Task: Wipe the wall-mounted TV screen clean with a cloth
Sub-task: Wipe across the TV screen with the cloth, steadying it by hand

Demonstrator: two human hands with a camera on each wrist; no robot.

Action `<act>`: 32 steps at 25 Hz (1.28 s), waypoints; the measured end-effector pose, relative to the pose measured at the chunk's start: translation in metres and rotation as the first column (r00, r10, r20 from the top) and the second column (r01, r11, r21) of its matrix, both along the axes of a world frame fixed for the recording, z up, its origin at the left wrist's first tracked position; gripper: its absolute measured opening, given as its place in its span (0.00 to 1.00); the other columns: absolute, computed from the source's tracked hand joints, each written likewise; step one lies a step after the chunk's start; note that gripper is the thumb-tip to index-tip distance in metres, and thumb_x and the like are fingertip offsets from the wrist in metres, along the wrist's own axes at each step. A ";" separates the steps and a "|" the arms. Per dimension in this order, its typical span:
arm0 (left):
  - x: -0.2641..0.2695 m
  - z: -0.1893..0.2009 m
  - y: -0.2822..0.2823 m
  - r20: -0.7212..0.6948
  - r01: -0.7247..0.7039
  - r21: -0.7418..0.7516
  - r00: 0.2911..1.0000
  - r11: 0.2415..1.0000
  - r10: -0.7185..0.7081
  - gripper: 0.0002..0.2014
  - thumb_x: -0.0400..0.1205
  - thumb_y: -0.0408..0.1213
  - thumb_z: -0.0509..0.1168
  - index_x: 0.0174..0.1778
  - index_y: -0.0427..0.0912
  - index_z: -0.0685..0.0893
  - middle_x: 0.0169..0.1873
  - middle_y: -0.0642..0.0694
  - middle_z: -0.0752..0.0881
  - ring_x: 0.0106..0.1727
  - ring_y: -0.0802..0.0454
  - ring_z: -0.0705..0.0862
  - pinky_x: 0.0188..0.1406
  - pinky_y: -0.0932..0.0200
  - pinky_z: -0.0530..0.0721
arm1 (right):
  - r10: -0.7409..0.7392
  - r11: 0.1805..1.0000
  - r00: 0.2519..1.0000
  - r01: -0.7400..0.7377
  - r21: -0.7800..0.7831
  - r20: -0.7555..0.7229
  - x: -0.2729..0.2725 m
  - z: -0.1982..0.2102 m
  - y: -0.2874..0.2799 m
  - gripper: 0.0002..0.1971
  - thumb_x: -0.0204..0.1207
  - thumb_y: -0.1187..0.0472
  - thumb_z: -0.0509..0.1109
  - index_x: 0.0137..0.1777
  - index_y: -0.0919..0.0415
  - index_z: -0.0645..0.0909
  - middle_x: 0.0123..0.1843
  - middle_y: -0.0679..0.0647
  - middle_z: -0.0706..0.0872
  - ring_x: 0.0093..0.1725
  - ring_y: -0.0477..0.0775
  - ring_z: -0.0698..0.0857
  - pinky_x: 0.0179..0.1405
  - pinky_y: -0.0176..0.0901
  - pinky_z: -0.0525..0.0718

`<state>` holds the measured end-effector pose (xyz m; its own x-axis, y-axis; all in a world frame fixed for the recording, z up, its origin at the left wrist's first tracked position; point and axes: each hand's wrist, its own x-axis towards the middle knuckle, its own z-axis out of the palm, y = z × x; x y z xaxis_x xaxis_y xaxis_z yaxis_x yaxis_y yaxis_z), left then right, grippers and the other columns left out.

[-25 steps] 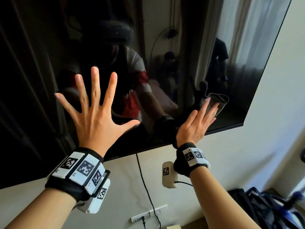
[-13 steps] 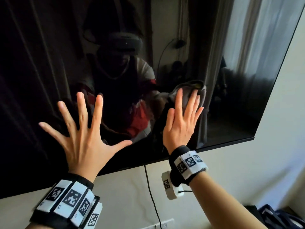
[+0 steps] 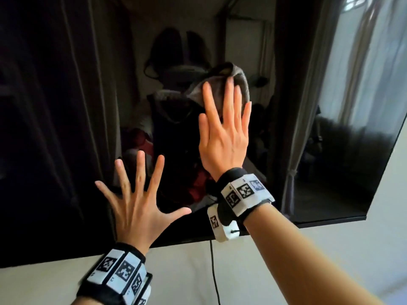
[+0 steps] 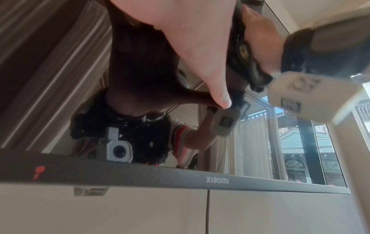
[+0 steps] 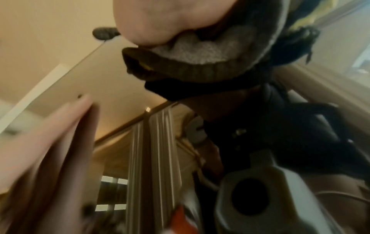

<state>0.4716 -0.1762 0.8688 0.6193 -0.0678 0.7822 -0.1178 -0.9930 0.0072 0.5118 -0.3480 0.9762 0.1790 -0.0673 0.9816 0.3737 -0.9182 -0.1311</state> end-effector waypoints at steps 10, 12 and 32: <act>-0.001 0.001 0.002 -0.019 0.014 -0.012 1.000 1.000 -0.015 0.62 0.61 0.84 0.54 0.89 0.57 0.44 0.89 0.47 0.38 0.87 0.31 0.36 0.70 0.07 0.43 | -0.065 0.993 0.997 0.061 0.105 0.038 0.000 0.031 -0.005 0.23 0.86 0.55 0.55 0.81 0.50 0.66 0.84 0.63 0.62 0.84 0.62 0.59 0.84 0.59 0.51; 0.000 0.000 0.002 -0.017 0.012 -0.009 1.000 1.000 -0.012 0.63 0.61 0.84 0.55 0.89 0.56 0.44 0.89 0.46 0.38 0.87 0.30 0.38 0.70 0.08 0.43 | -0.061 0.968 0.998 0.060 0.245 -0.006 -0.004 0.028 0.002 0.23 0.87 0.55 0.53 0.82 0.50 0.64 0.84 0.64 0.60 0.84 0.63 0.56 0.84 0.60 0.49; -0.006 0.032 0.105 0.029 -0.061 -0.040 0.998 0.997 0.063 0.66 0.60 0.86 0.56 0.88 0.56 0.38 0.87 0.46 0.34 0.86 0.27 0.37 0.70 0.08 0.44 | 0.019 0.981 1.000 -0.019 -0.193 0.003 -0.017 -0.005 0.096 0.36 0.74 0.73 0.60 0.82 0.50 0.65 0.84 0.63 0.60 0.84 0.63 0.56 0.84 0.60 0.46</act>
